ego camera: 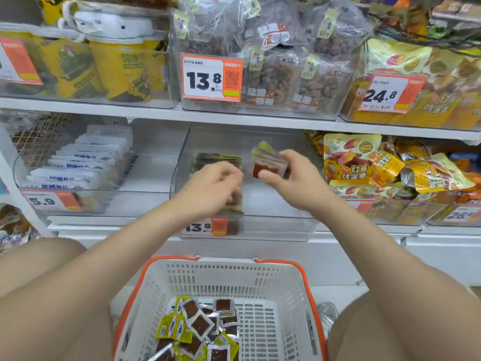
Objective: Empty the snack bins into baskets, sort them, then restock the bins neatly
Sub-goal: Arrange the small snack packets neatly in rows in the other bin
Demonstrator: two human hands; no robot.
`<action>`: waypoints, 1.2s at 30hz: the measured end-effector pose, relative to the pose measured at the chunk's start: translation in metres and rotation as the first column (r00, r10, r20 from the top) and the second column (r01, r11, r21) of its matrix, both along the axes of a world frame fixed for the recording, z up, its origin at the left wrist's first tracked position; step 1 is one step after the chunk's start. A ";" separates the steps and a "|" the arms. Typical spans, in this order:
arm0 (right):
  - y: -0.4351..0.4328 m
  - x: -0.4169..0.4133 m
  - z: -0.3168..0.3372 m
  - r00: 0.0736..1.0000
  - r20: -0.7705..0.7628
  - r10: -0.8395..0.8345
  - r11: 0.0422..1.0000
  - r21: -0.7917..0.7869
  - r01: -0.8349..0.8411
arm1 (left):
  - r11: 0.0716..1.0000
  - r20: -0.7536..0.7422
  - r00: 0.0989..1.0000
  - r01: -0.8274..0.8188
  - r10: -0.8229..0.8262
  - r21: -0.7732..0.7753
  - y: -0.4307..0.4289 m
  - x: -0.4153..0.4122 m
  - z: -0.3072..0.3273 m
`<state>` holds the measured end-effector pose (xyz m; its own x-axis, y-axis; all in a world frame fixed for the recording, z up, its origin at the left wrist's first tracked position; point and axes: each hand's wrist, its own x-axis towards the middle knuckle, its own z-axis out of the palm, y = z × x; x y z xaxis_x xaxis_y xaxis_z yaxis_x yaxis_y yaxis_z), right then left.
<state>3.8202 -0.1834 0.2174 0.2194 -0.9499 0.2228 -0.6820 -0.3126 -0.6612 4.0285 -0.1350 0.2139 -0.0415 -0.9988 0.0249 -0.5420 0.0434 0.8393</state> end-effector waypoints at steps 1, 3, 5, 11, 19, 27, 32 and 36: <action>-0.019 0.004 -0.002 0.997 -0.077 -0.033 0.998 0.055 0.037 | 0.996 0.218 0.976 0.037 -0.017 -0.086 -0.010 -0.001 -0.009; -0.058 0.014 -0.009 0.966 -0.252 -0.053 0.988 0.129 0.088 | 0.990 0.478 0.874 0.127 -0.086 -0.055 -0.031 -0.003 -0.026; -0.090 0.022 -0.017 0.930 -0.365 -0.050 0.978 0.173 0.121 | 0.987 0.548 0.821 0.132 -0.161 0.092 -0.047 -0.003 -0.036; -0.150 0.033 -0.048 0.913 -0.404 -0.052 0.941 0.288 0.181 | 0.943 0.712 0.618 0.210 -0.333 0.259 -0.071 -0.009 -0.053; -0.182 0.057 -0.072 0.875 -0.485 -0.011 0.859 0.443 0.257 | 0.923 0.723 0.575 0.229 -0.384 0.309 -0.088 0.000 -0.066; -0.175 0.066 -0.081 0.950 -0.313 -0.015 0.827 0.531 0.188 | 0.925 0.720 0.580 0.237 -0.381 0.298 -0.086 0.000 -0.066; -0.164 0.060 -0.068 0.909 -0.415 0.019 0.835 0.507 0.215 | 0.940 0.701 0.628 0.200 -0.339 0.276 -0.083 0.001 -0.065; -0.158 0.059 -0.067 0.940 -0.338 -0.056 0.829 0.509 0.232 | 0.963 0.683 0.680 0.195 -0.268 0.184 -0.079 0.008 -0.058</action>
